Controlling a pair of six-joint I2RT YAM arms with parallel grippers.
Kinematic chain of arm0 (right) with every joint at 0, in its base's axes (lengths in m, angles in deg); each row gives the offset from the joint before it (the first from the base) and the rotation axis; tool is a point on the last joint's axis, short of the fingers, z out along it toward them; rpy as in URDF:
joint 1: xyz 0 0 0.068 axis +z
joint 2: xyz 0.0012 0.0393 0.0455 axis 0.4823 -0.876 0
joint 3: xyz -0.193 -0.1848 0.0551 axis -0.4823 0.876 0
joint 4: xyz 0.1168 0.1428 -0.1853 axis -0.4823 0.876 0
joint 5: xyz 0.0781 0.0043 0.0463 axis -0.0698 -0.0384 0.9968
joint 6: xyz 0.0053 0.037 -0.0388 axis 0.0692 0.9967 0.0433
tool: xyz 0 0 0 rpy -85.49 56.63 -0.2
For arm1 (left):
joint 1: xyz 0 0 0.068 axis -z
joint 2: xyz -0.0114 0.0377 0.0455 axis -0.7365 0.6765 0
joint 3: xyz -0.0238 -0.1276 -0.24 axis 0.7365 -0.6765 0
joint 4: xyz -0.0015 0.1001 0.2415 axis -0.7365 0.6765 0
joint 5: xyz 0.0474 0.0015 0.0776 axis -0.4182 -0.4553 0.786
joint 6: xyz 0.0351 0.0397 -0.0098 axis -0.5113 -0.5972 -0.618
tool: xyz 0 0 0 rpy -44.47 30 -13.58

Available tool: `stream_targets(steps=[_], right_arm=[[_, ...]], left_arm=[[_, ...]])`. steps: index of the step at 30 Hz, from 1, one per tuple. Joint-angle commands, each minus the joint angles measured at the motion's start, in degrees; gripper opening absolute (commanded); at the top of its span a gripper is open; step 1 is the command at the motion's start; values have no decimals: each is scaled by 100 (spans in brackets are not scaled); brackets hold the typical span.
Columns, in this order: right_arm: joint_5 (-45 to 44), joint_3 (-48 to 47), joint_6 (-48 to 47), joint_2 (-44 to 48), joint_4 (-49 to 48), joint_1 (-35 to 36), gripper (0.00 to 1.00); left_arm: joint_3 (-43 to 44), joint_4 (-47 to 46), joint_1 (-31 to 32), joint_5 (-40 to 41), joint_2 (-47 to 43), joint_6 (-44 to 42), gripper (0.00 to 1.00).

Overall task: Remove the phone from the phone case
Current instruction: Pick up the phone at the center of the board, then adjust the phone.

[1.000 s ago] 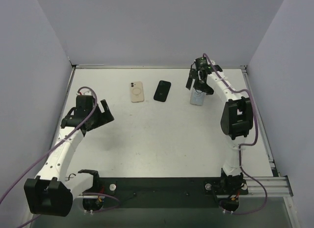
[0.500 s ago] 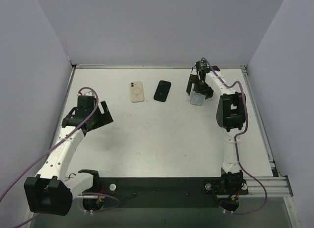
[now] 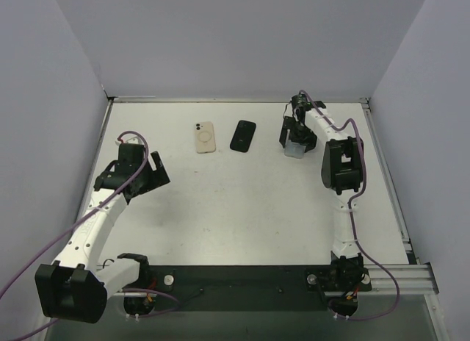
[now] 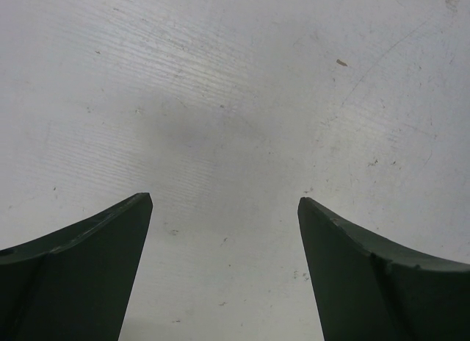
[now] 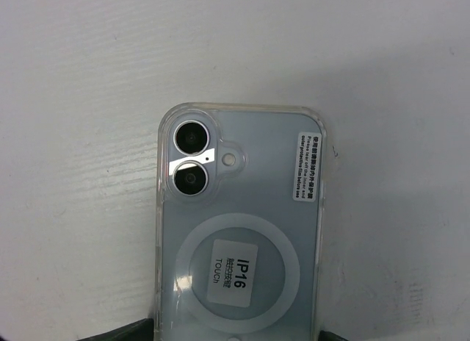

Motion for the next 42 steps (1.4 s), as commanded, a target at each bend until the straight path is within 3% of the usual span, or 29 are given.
stream_targets(steps=[1,6,12,14,21,28,34,42], right_arm=[[-119,-139,125,-6,421,0,76],[93,106,203,310,395,0,50],[426,1327,353,1224,9,228,33],[523,1792,414,1654,-149,333,33],[1277,4155,783,3235,-1220,948,31],[2420,5493,1029,4160,-2048,1625,27],[2799,5714,1065,4495,-2338,2214,25],[3055,5452,942,4267,-2374,2680,25]], left_arm=[[123,54,78,298,-166,398,92],[0,-139,69,317,-394,680,92],[254,-218,78,-553,-35,628,92],[290,-323,78,-615,114,706,92],[422,-1167,174,-2011,659,1084,91],[159,-2440,587,-3197,1380,2076,78],[-44,-3513,1141,-3612,2205,2709,81],[-272,-4743,1923,-3718,3041,3228,87]])
